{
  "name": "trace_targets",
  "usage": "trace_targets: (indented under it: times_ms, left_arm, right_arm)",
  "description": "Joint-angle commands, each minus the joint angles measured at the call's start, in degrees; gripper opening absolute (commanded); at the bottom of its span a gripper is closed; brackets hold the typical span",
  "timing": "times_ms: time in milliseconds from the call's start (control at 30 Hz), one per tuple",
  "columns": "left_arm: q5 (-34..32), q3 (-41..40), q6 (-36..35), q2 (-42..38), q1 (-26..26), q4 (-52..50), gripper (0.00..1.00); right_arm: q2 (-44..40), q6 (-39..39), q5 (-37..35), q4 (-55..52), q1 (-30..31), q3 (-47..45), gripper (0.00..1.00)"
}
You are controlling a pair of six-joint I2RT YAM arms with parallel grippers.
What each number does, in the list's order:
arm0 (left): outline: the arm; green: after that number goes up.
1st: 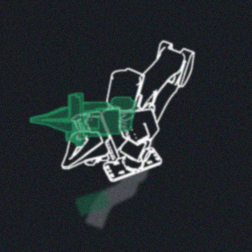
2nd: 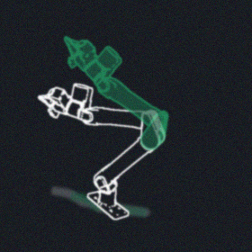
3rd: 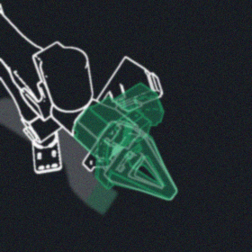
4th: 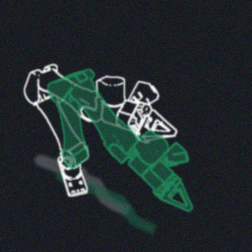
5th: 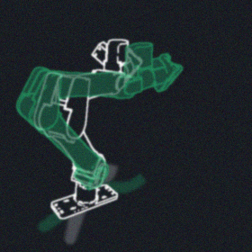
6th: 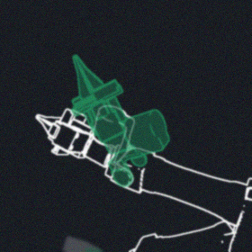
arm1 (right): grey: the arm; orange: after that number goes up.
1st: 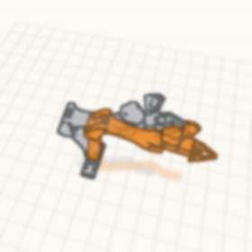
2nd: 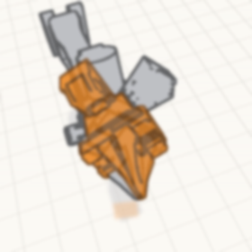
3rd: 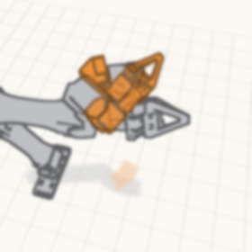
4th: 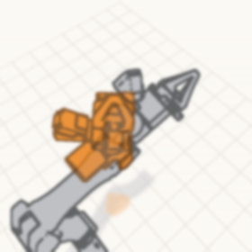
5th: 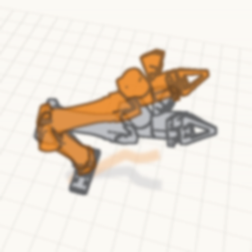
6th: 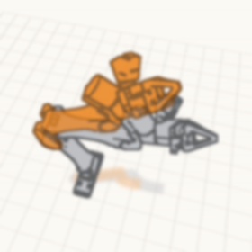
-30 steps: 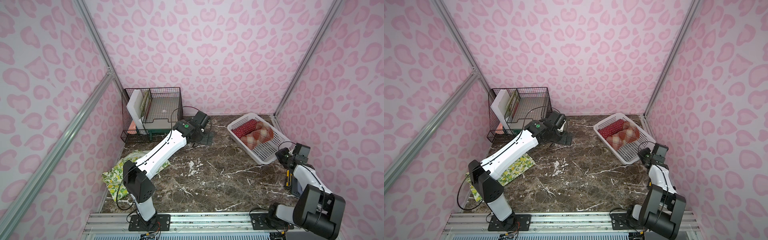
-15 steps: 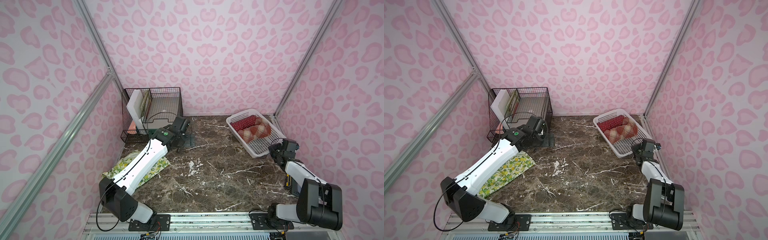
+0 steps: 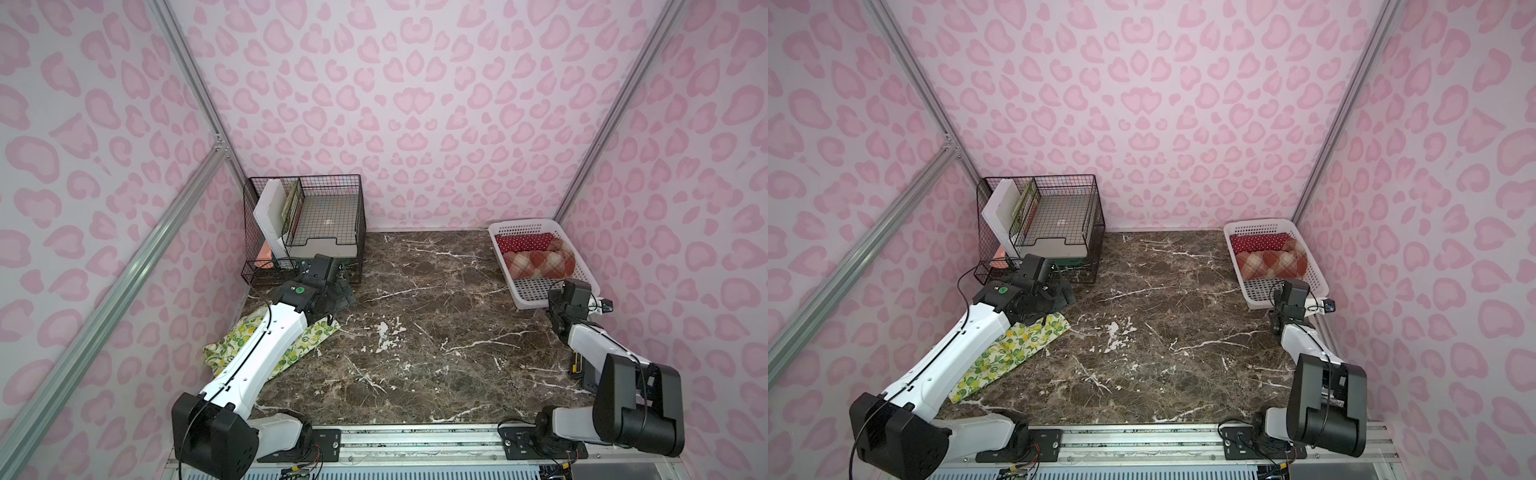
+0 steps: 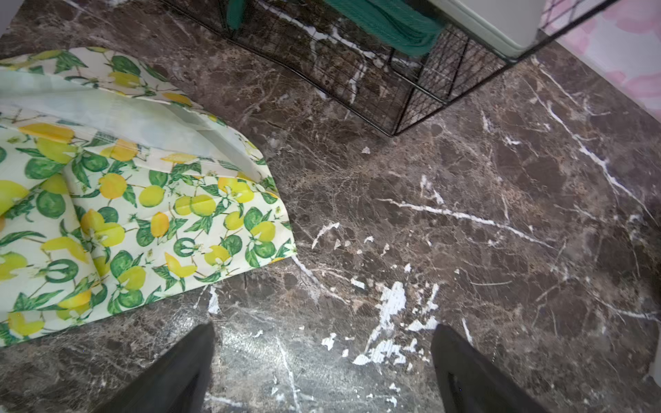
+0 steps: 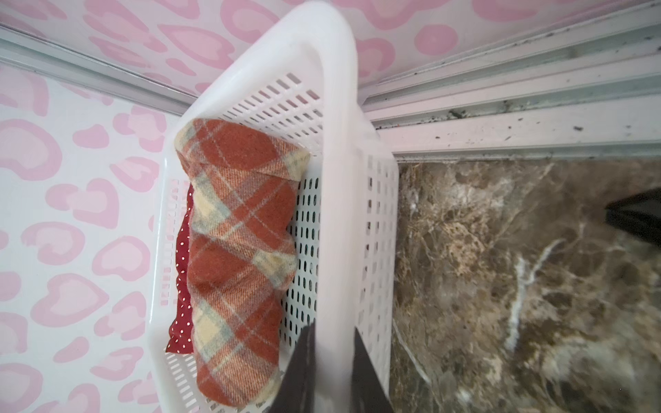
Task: Roll up the skirts
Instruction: Move the skirt to the center of the board.
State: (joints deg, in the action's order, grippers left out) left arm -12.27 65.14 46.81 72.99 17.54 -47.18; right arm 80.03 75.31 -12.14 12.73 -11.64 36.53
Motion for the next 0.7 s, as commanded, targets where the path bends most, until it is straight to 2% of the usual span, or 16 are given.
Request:
trace_targets:
  times_ms: [0,67,200,367,533,667]
  left_arm:
    - [-3.44,-2.27,4.27,-0.28,-1.28,0.13,0.98]
    - [-4.16,-4.74,6.25,-0.60,-2.09,0.39,0.98]
    - [-3.82,-9.23,9.46,-1.34,-3.13,1.83,0.98]
    - [-1.53,-12.65,10.90,-0.31,-3.33,3.93,0.98]
    - [-0.83,-15.81,11.14,3.03,-3.30,7.95,0.88]
    - [-1.79,-18.12,13.62,4.16,-3.29,10.03,0.87]
  right_arm:
    - [2.65,-5.07,2.87,2.79,-0.22,2.73,0.12]
    - [3.47,-6.40,5.63,3.87,-0.10,2.91,0.26]
    - [3.83,-8.68,8.73,3.03,0.55,3.72,0.31]
    - [2.97,-12.44,13.82,0.67,0.69,4.33,0.52]
    - [-0.34,-17.38,14.81,-4.65,1.11,3.94,0.61]
    - [-2.58,-19.66,15.57,-5.76,1.02,1.75,0.63]
